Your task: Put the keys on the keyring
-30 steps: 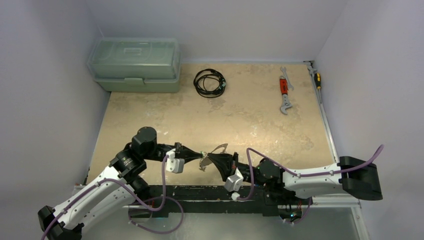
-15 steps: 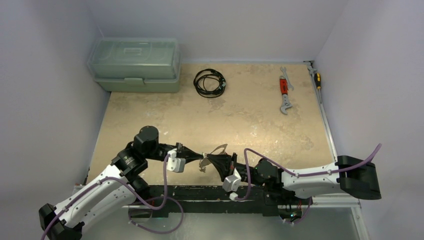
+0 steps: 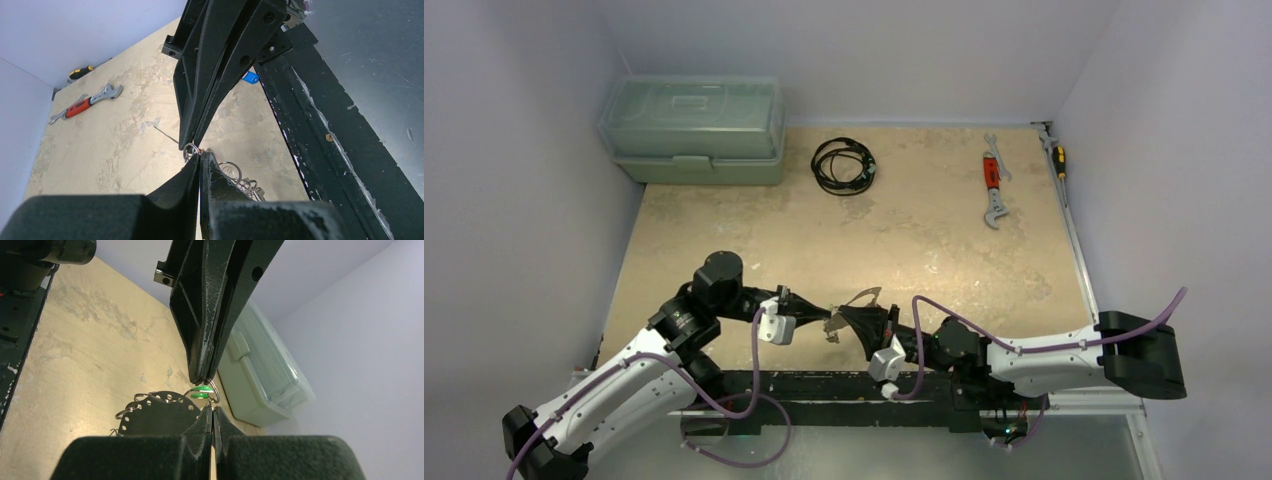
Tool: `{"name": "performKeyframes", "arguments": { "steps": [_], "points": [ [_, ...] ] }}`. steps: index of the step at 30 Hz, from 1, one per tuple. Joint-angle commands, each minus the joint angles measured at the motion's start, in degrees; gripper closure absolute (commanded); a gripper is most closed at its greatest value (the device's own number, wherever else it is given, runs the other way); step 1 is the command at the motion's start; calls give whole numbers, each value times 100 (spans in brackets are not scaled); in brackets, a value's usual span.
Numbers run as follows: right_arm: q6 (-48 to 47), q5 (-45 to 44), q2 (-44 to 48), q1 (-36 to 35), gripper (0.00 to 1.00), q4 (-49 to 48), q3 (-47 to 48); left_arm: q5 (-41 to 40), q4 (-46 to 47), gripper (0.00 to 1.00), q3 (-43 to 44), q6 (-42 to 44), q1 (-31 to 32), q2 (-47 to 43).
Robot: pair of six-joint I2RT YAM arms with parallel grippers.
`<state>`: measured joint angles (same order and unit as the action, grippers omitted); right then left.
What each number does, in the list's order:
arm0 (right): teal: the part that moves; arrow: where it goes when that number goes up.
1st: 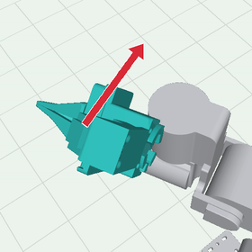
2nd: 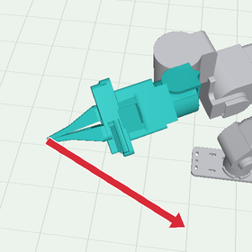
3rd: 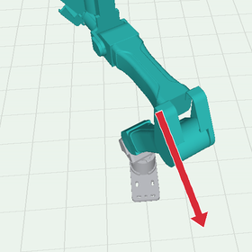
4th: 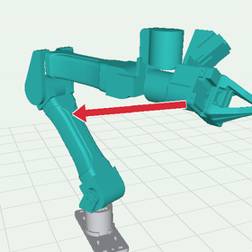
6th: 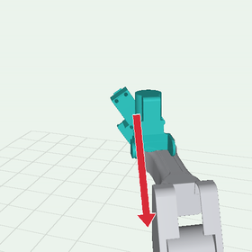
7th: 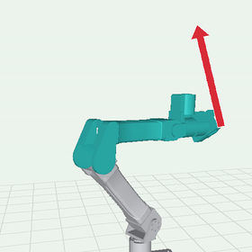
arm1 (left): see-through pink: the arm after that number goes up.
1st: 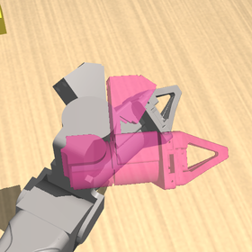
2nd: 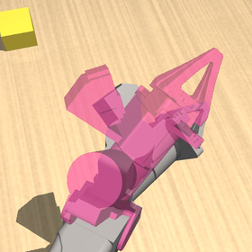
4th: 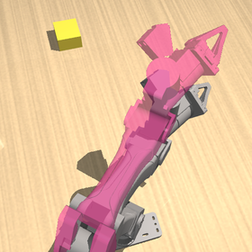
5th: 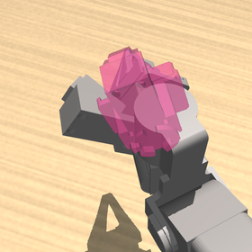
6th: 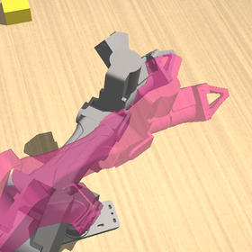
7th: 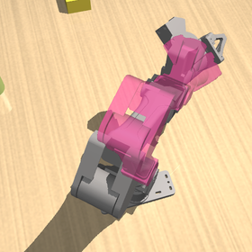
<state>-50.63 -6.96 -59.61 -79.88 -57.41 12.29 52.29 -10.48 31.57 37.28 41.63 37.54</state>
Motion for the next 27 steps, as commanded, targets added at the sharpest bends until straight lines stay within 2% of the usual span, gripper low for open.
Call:
{"name": "performKeyframes", "arguments": {
  "steps": [1,27],
  "points": [
    [-61,-174,124,-30,100,-363,247,250,26,100,156,69,-36,40],
    [-49,-16,281,-87,100,-333,199,231,-11,100,174,78,-40,91]
  ]
}}
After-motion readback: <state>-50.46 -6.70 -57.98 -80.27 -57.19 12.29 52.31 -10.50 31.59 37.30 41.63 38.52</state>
